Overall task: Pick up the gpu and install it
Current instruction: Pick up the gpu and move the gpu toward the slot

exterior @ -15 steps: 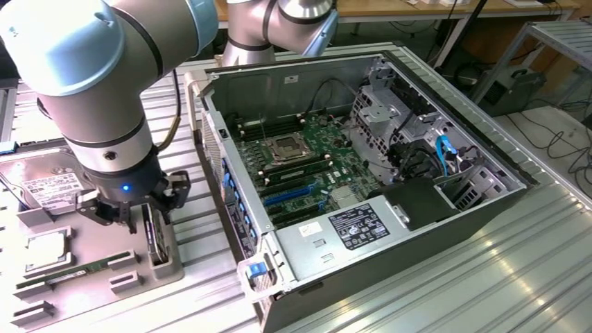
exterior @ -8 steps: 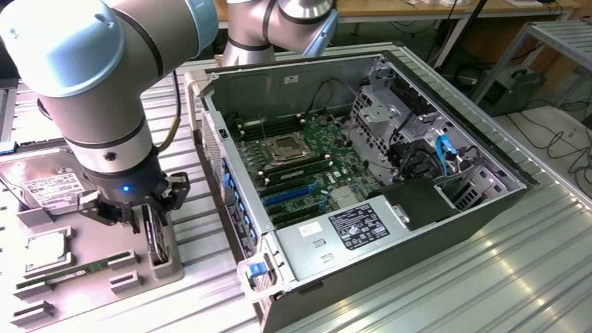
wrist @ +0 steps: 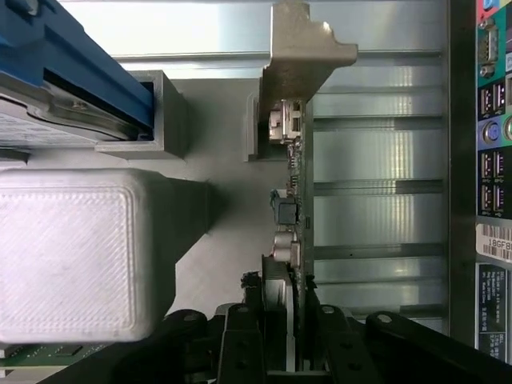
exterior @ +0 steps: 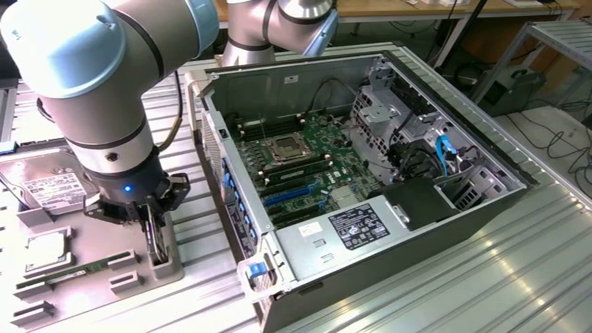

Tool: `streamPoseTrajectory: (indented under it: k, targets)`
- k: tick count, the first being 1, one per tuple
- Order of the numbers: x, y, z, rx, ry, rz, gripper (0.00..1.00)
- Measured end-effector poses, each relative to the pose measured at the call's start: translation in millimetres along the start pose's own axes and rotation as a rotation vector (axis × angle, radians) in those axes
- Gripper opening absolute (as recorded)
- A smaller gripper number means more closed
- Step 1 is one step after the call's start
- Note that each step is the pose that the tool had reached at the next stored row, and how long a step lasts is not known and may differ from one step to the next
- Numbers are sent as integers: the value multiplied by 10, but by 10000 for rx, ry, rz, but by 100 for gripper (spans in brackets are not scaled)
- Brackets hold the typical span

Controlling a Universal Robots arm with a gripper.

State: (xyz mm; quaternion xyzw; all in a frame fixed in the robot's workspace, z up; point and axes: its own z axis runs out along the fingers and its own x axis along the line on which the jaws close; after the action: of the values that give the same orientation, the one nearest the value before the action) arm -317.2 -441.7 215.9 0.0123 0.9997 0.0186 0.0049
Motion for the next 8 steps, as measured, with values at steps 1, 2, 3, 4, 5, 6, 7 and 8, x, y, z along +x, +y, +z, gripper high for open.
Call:
streamPoseTrajectory:
  k: [1, 2, 3, 4, 5, 6, 7, 8]
  targets:
    - [-4, 0, 0, 0, 1, -2, 31]
    - [-10, 0, 1, 2, 1, -4, 28]
    - [-13, 0, 2, 3, 2, -6, 28]
    - [-13, 0, 2, 3, 2, -6, 28]
    - [-13, 0, 2, 2, 2, -6, 28]
    - [-14, 0, 3, 2, 1, -6, 28]
    - [-14, 0, 3, 2, 1, -7, 28]
    - [-14, 0, 3, 2, 1, -7, 28]
